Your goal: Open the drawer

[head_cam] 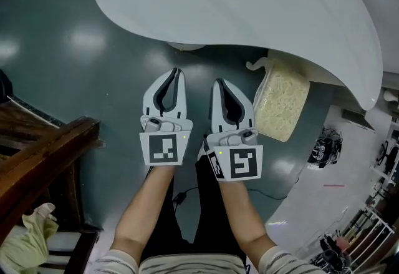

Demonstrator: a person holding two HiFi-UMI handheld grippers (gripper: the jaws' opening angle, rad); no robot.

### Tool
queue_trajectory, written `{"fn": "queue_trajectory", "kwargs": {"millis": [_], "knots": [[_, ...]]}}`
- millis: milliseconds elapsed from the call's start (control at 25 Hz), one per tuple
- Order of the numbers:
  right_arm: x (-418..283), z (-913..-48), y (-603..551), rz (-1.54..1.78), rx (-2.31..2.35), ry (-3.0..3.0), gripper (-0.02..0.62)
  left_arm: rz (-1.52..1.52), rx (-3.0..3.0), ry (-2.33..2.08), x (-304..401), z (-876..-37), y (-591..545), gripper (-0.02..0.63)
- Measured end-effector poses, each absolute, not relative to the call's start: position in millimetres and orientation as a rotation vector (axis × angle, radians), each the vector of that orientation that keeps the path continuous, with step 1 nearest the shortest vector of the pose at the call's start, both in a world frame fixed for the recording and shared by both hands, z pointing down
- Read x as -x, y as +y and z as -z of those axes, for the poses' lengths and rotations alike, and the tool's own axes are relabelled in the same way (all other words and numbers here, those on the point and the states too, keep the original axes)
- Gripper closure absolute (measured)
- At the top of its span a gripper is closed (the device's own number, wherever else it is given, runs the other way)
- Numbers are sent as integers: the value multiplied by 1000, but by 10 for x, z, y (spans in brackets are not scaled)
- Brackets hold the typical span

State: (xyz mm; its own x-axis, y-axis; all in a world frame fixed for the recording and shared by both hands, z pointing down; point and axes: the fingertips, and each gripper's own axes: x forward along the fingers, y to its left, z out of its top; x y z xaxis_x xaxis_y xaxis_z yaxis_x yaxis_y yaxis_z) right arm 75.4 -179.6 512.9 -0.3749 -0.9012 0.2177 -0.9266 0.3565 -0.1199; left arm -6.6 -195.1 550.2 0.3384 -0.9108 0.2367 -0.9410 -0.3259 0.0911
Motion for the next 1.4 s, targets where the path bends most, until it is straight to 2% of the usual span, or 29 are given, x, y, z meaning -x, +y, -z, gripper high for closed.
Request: {"fn": "queue_trajectory", "kwargs": {"millis": [160, 600, 920, 1080, 1400], "knots": [[-753, -5297, -1815, -337, -1688, -2479, 581, -217, -2388, -1676, 45, -5708, -2026, 604], [-805, -5484, -1823, -356, -1703, -2467, 581, -266, -2404, -1704, 26, -6209, -2309, 505], [-822, -5614, -1799, -349, -1706, -2424, 581, -313, -2433, -1730, 44, -6506, -2544, 501], [-823, -5684, -1772, -365, -1700, -2419, 581, -279, -2425, -1732, 60, -6610, -2625, 476], [-766, -5734, -1751, -372, -1672, -2424, 581, -225, -2322, -1770, 136, -6783, -2842, 463]]}}
